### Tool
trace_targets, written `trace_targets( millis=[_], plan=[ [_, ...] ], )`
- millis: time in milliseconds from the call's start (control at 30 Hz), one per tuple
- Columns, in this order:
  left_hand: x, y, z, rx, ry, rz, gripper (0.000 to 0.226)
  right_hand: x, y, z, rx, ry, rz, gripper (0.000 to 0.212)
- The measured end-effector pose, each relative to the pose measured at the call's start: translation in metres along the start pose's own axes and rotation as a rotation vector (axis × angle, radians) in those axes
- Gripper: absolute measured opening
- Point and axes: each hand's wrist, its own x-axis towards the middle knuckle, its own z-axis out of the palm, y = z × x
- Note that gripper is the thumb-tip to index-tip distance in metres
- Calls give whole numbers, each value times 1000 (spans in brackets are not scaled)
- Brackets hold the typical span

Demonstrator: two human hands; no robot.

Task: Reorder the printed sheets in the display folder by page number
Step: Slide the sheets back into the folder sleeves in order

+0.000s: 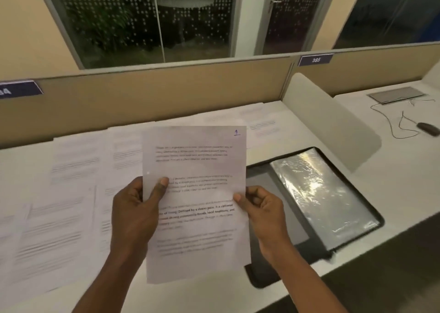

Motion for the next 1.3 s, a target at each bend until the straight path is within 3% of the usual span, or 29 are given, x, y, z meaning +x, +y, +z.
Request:
trace_targets(
  millis=[233, 433, 833, 1033, 1300],
  plan=[
    [-28, -23, 64, 204, -82, -28, 9, 2, 14, -73, -22, 92, 176, 13],
    [-24, -53, 89, 319, -173, -76, 7, -2, 29, -100, 59, 140, 310, 23],
    [-28, -88, 141, 240, -284, -245, 16, 3, 29, -145, 38, 281, 347, 14],
    [-36, -102, 185, 303, -319, -282, 20, 34, 42, -191, -47, 243, 336, 19],
    [-56, -96, 277, 318, -172, -231, 16, 118, 24, -299, -137, 37, 333, 26]
  ],
)
